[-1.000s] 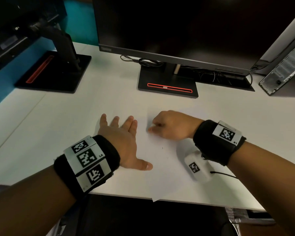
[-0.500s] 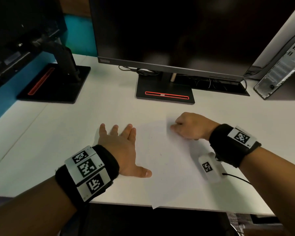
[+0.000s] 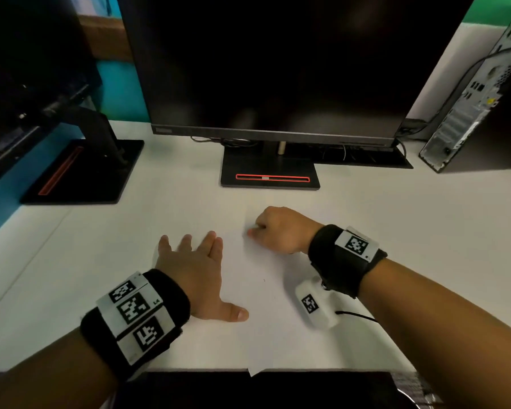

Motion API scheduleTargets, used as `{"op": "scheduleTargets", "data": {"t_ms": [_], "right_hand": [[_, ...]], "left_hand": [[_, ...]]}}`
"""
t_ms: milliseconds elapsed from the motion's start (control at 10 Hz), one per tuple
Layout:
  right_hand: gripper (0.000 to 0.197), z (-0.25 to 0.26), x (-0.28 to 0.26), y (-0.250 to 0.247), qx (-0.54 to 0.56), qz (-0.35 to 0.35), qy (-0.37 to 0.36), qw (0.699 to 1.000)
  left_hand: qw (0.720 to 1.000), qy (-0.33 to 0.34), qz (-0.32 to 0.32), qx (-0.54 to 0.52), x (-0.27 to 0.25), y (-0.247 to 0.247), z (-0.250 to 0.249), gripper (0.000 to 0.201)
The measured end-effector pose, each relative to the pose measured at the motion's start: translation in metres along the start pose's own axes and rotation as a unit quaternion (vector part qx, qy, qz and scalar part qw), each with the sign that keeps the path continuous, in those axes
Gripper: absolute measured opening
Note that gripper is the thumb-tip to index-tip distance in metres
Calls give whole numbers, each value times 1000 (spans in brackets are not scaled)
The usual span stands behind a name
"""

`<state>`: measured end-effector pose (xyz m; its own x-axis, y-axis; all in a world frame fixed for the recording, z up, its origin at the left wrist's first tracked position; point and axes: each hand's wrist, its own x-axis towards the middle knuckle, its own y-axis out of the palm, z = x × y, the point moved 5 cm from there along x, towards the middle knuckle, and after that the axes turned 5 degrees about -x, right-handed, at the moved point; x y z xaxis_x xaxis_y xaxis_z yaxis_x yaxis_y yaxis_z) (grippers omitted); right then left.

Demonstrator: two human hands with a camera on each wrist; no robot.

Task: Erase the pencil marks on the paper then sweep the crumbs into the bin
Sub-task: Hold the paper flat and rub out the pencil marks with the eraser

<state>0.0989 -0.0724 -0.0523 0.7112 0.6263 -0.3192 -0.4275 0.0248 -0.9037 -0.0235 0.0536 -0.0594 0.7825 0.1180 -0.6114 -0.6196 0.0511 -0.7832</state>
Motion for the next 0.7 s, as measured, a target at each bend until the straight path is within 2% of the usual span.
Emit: {"op": "scheduleTargets", "data": {"t_ms": [100, 200, 300, 400, 500, 600, 700], "right_hand": [[46, 0, 7, 0, -6, 10, 14, 1000], [41, -15, 12, -9, -18, -2, 59, 998], [37, -13, 12, -13, -35, -18, 70, 997], [45, 9, 6, -1, -19, 26, 12, 999], [46, 6, 3, -4, -7, 33, 29, 999], [40, -16, 5, -19, -29, 2, 91, 995], [31, -12, 3, -18, -50, -13, 87, 995]], "left_hand": [[1000, -1, 2, -1, 0, 1, 0, 139], [1000, 2, 6, -5, 0, 1, 1, 139], [1000, 3, 1, -5, 1, 2, 2, 139], [1000, 4, -2, -8, 1, 2, 1, 139], [1000, 5, 0, -10, 0, 2, 2, 138], [1000, 8, -3, -12, 0, 2, 2, 139], [1000, 7, -6, -12, 0, 1, 2, 139]]}}
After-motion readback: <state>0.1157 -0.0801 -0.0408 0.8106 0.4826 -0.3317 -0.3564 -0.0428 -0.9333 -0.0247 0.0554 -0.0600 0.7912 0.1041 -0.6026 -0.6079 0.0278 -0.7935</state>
